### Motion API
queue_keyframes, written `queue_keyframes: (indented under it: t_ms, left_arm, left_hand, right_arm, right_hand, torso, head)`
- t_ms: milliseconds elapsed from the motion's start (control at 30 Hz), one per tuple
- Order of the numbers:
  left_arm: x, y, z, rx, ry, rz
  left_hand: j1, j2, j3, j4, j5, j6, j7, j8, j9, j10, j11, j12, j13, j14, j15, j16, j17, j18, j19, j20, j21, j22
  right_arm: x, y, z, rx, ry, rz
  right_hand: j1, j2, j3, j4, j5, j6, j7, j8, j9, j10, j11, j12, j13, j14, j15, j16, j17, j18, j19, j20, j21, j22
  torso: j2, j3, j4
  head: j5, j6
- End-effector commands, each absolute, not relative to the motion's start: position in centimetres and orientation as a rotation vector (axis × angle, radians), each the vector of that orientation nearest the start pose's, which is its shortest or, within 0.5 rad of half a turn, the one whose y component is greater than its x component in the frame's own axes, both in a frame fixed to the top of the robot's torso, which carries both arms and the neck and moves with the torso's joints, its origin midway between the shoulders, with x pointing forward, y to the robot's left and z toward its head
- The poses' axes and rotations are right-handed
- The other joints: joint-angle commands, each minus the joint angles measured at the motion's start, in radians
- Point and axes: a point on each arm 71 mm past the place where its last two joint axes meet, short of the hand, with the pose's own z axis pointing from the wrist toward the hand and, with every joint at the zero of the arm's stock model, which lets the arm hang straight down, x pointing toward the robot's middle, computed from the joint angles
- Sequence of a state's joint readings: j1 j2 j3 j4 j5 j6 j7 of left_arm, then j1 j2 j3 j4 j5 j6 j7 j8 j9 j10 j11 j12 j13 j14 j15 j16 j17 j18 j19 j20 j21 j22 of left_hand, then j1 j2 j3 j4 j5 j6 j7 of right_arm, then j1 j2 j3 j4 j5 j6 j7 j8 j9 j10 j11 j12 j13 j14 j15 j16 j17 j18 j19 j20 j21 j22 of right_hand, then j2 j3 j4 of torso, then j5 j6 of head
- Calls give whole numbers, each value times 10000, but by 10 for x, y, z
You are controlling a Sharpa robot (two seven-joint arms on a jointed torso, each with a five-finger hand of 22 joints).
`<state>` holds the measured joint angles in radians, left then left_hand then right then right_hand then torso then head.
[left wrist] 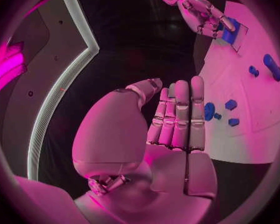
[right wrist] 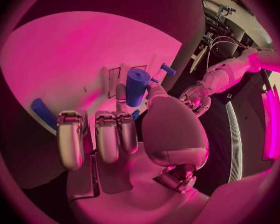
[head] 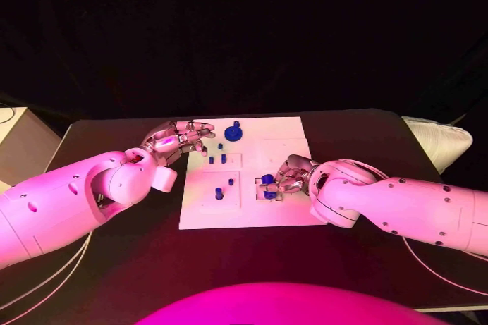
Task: Assemble the parts on the task board
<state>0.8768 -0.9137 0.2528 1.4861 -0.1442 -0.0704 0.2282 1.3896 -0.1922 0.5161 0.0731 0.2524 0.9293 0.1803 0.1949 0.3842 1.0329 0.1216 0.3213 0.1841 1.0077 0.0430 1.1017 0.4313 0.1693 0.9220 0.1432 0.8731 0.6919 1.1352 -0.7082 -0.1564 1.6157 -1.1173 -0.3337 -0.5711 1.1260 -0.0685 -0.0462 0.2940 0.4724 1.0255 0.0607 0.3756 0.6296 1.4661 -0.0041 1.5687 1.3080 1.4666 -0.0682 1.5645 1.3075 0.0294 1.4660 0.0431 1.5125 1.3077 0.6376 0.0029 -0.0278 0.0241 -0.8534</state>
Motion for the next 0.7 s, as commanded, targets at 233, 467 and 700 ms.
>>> queue_keyframes:
  t_ms: [233, 467, 700]
  left_arm:
    - [465, 249, -236, -12299, 15896, -16119]
    - [465, 249, -236, -12299, 15904, -16127]
    - [465, 249, -236, -12307, 15900, -16118]
  left_hand:
    - [21, 57, 26, 68, 39, -63, 46, 22, -16, -76, -11, 37, -17, -26, 63, -59, -17, 142, 60, 3, -67, -15]
    - [21, 57, 26, 68, 39, -63, 46, 22, -16, -76, -11, 37, -17, -26, 63, -59, -17, 142, 60, 3, -67, -15]
    - [10, 58, 26, 81, 40, -81, 53, 14, -20, -86, -7, 37, -20, -28, 66, -62, -17, 141, 59, 6, -75, -19]
  right_arm:
    - [431, -135, -268, 2653, 21191, 5101]
    - [433, -135, -268, 2583, 20963, 5056]
    - [434, -135, -268, 2550, 20834, 5011]
  right_hand:
    - [-504, -76, -424, 6, -1548, -5, 20, 120, 159, 1047, -60, 21, 2628, 1042, -48, 63, 2633, -137, 823, -96, -67, 2222]
    - [-783, -252, -743, 27, -2488, -69, 33, 171, 250, 1047, -46, 21, 2628, 1042, -39, 63, 2633, -126, 807, -89, -123, 2198]
    - [-1428, -677, -923, 50, -3544, -144, 54, 208, 327, 995, -27, -61, 2571, 1042, -20, 63, 2633, -117, 795, -72, -169, 2182]
  torso:
    - [-3, 0, -2]
    - [0, -1, 6]
    - [1, -8, -7]
  head:
    - [32, -20]
    - [45, -18]
    - [60, -22]
